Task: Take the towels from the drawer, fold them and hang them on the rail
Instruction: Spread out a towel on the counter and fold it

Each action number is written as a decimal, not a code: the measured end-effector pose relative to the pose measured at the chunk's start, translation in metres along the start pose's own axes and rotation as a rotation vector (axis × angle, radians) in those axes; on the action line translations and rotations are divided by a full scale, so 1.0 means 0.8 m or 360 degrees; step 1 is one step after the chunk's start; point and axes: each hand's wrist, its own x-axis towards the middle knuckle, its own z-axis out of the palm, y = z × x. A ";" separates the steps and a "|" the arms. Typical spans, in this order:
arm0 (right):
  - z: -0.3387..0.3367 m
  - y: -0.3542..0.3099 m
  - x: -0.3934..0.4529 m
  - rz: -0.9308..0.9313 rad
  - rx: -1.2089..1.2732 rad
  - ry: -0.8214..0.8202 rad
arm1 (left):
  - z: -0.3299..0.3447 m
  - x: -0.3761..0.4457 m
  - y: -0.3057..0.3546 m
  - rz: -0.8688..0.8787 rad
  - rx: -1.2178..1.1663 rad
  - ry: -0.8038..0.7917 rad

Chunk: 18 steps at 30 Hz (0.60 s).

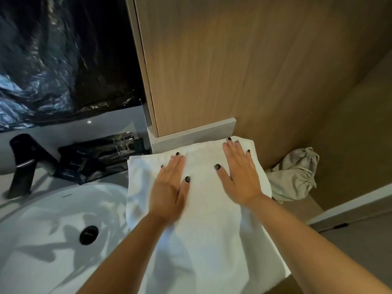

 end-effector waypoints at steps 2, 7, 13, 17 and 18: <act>-0.006 -0.022 -0.011 0.0030 0.0046 0.0092 | -0.003 -0.010 0.005 -0.0065 -0.0043 0.0074; 0.039 -0.083 -0.086 -0.0454 -0.0140 0.0311 | 0.022 -0.074 0.029 -0.0005 0.0010 0.0246; 0.063 -0.038 -0.075 -0.0648 -0.0251 0.0352 | 0.027 -0.089 -0.006 0.0006 0.0253 0.0136; 0.069 -0.023 -0.074 -0.0623 -0.0165 0.0393 | 0.025 -0.100 -0.025 -0.0111 0.0364 0.0056; 0.066 -0.021 -0.075 -0.0611 -0.0166 0.0396 | 0.025 -0.102 -0.024 -0.0135 0.0386 0.0058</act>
